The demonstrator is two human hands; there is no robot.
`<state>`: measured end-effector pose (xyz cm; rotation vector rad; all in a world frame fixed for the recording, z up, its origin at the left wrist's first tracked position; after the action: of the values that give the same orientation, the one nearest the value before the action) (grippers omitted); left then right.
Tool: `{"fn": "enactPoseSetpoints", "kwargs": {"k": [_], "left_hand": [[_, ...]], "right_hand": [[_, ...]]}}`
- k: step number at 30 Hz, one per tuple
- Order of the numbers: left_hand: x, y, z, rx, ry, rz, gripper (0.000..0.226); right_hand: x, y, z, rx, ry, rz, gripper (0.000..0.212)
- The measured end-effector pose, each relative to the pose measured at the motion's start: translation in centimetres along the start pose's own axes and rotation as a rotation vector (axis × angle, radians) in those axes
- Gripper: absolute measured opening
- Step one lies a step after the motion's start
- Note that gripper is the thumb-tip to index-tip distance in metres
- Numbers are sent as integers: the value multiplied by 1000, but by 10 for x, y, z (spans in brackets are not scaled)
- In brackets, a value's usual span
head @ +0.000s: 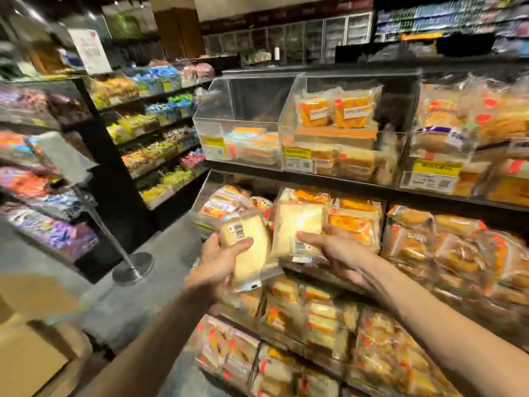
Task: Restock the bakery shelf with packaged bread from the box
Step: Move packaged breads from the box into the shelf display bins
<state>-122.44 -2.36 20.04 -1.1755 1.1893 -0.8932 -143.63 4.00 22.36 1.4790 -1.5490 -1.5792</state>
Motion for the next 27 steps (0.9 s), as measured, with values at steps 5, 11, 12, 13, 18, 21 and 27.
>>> {"fn": "enactPoseSetpoints", "kwargs": {"k": [5, 11, 12, 13, 18, 21, 27], "left_hand": [[43, -37, 31, 36, 51, -87, 36], [76, -99, 27, 215, -124, -547, 25], [81, -105, 24, 269, -122, -618, 26], [90, -109, 20, 319, -116, -683, 25], [138, -145, -1, 515, -172, -986, 20], [166, -171, -14, 542, -194, -1064, 24], [218, -243, -31, 527, -127, -1163, 24]], "right_hand": [[16, 25, -61, -99, -1, 90, 31], [69, 60, -112, -335, -124, 333, 44], [79, 63, -122, -293, -127, 322, 40], [89, 65, -131, -235, -110, 296, 33], [134, 95, -168, -12, -118, 234, 30], [158, 124, -185, 55, -96, 231, 28], [190, 219, -198, -133, -144, 494, 2]]}}
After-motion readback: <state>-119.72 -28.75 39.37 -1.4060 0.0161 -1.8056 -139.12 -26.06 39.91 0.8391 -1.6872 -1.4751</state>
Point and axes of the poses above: each hand's wrist, its own x-axis towards the middle knuckle, its own z-axis out of the back of the hand, y = z × x, the point moved 6 cm from there along x, towards the middle knuckle, and after that the axes turned 14 degrees about -y, right-handed, at the moved point
